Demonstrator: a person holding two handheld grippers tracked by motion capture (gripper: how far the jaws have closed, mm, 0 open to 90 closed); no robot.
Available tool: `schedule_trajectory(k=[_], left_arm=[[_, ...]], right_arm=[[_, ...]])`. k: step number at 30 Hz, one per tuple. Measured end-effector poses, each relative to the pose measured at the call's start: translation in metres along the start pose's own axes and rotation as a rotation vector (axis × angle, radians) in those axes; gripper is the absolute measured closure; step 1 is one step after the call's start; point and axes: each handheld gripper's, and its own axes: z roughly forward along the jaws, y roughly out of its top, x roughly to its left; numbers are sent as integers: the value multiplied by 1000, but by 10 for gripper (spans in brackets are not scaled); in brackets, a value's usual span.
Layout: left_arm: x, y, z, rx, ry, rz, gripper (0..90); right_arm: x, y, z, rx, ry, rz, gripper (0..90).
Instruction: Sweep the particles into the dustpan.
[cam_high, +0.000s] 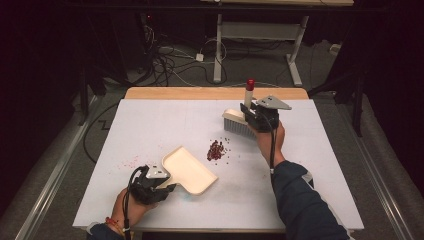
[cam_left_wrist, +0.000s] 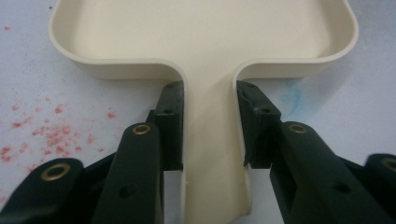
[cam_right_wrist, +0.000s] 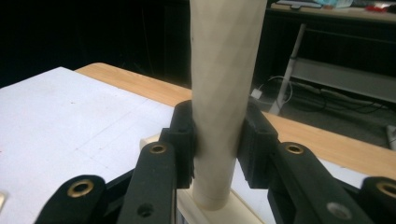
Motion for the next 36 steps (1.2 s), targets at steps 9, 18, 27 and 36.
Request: schedule_trajectory(k=[9, 18, 27, 36], left_arm=[[-8, 3, 6, -5, 25, -10, 636], [-16, 12, 15, -11, 36, -24, 636], [-20, 19, 22, -16, 42, -41, 636], [-27, 28, 32, -14, 42, -45, 635]], right_arm=[[33, -7, 6, -7, 27, -32, 704], [58, -17, -7, -24, 72, -57, 699], [72, -25, -24, -30, 132, -80, 697], [82, -27, -38, -21, 186, -65, 697]])
